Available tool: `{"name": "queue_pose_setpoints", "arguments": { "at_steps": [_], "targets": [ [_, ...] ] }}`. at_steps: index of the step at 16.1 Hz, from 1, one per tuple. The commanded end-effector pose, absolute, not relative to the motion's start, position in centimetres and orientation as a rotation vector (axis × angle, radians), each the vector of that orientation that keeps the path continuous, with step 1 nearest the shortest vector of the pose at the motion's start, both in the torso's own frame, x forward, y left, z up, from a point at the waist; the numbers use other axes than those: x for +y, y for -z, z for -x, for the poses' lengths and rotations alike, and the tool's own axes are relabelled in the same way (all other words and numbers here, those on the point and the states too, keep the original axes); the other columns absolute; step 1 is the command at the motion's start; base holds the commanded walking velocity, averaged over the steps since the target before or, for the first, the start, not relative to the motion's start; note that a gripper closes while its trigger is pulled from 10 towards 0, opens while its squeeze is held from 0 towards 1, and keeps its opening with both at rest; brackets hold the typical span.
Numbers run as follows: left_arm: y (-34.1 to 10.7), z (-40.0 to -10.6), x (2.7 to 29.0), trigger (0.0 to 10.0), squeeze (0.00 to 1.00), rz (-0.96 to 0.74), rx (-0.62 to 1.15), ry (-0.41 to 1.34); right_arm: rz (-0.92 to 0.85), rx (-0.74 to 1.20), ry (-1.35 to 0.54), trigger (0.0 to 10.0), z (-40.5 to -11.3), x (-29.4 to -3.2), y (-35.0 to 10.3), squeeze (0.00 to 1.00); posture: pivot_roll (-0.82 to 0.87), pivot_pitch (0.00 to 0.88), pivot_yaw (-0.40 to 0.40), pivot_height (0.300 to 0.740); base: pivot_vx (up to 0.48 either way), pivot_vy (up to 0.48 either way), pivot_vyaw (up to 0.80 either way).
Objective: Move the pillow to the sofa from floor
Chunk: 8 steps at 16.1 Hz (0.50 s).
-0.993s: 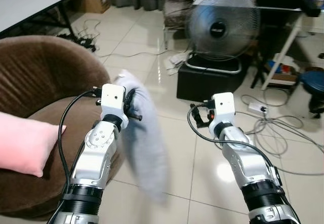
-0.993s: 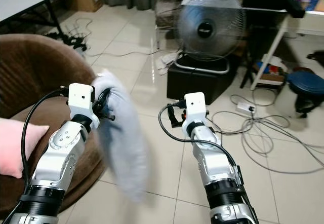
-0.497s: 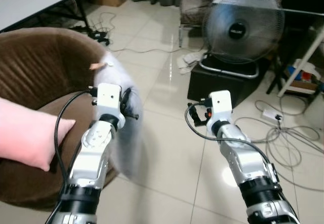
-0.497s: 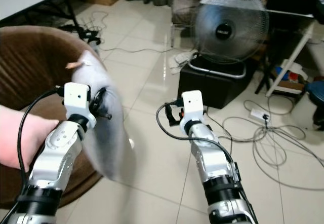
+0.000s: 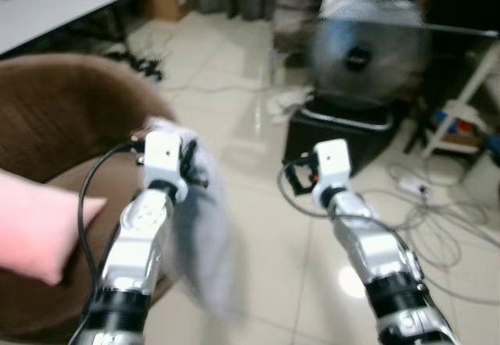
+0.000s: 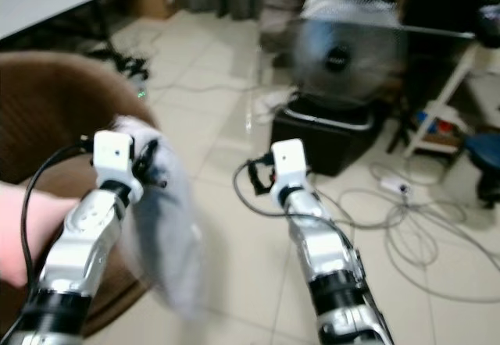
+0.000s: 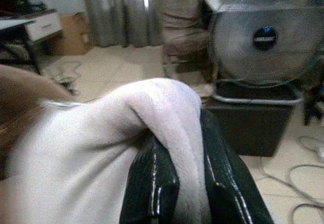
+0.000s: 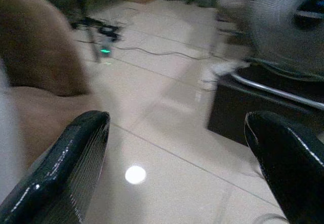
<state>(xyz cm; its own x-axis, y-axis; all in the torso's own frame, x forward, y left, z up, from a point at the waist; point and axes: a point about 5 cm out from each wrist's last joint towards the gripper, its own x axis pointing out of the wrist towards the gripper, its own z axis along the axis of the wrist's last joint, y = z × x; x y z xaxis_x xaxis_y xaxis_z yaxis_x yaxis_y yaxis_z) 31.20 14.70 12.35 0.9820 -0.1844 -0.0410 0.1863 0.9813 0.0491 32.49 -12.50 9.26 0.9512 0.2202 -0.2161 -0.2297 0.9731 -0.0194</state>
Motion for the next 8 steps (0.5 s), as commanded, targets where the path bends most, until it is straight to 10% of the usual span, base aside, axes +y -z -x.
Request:
{"name": "queue_pose_setpoints", "arguments": {
  "at_steps": [1, 8],
  "targets": [
    [-14.43, -31.69, 14.48, 10.0, 0.00, -0.074, -0.057, 0.205, 0.048, 0.199, -0.228, 10.0, -32.81, -12.31, -9.68, 0.00, 0.03, 0.000, 0.020, 0.740, 0.401, 0.000, 0.00],
    [-14.59, -31.96, 14.83, 10.0, 0.00, -0.094, -0.057, 0.202, 0.067, 0.198, -0.231, 10.0, -32.90, -11.98, -9.46, 0.00, 0.03, 0.000, 0.034, 0.740, 0.406, 0.000, 0.27]
  ]
}}
